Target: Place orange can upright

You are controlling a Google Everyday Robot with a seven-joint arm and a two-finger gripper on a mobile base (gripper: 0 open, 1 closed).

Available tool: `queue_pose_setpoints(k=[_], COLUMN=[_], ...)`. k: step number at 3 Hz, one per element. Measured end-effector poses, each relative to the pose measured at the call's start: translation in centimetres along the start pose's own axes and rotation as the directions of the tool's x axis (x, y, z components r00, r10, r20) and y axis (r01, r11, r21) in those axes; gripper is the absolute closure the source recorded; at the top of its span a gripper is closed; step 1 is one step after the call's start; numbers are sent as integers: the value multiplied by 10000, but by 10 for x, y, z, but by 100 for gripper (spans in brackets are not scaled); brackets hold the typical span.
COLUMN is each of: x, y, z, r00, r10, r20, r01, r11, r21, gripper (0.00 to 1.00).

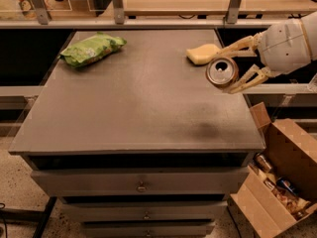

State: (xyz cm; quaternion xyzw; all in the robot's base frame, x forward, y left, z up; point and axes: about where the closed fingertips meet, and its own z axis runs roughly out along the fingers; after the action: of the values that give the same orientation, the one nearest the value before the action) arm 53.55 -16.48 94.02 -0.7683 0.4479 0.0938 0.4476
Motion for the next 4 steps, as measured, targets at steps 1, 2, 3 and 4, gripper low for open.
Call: queue_pose_setpoints(k=[1,2,3,4], x=[-21,-35,-36,-29], y=[-7,-8,-9,-10], z=[11,25,28,31], r00=[9677,8997,8881,8699], r10=[2217,3927,4153,4444], r20=[1198,1907,1968,2141], r01=[-2295,-4103,-4331,-4636], r11=[9717,9098,8996,8848], r21=[554,627,563,470], gripper=[100,100,100,100])
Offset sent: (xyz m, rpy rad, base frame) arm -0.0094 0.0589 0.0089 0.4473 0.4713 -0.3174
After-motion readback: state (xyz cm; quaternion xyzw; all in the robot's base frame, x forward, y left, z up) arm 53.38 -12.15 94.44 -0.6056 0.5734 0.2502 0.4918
